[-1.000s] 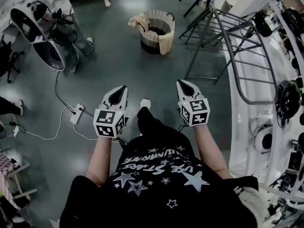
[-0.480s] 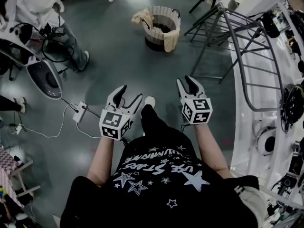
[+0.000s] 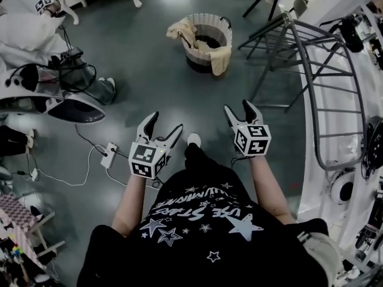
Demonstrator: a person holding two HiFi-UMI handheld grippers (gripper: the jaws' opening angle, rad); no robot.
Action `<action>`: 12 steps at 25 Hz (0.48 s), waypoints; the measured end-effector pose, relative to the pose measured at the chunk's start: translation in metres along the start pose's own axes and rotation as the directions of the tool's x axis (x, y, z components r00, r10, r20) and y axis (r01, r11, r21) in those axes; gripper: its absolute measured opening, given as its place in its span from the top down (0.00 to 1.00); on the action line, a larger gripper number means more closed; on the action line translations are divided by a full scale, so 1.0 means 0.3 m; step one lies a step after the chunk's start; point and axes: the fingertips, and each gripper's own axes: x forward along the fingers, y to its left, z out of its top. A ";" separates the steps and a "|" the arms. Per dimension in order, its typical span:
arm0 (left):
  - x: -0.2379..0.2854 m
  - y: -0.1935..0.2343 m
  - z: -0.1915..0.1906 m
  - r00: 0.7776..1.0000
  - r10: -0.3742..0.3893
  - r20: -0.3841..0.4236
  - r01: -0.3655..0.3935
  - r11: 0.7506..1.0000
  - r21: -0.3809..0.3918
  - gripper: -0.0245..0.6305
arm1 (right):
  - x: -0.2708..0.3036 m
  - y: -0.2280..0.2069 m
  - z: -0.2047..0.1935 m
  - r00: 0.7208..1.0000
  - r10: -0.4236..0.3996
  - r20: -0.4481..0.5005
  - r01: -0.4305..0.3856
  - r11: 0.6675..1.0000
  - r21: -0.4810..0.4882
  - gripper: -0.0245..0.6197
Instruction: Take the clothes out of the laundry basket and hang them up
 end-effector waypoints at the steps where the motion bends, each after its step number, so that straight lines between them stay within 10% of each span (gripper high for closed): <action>1: 0.023 0.021 0.014 1.000 0.000 -0.012 0.000 1.000 0.002 0.41 | 0.032 -0.010 0.007 1.000 0.002 -0.009 -0.002 1.000 0.008 0.51; 12: 0.271 0.150 0.129 0.999 -0.002 -0.050 0.004 0.999 0.042 0.41 | 0.248 -0.146 0.032 0.999 0.002 -0.036 0.002 0.995 0.099 0.51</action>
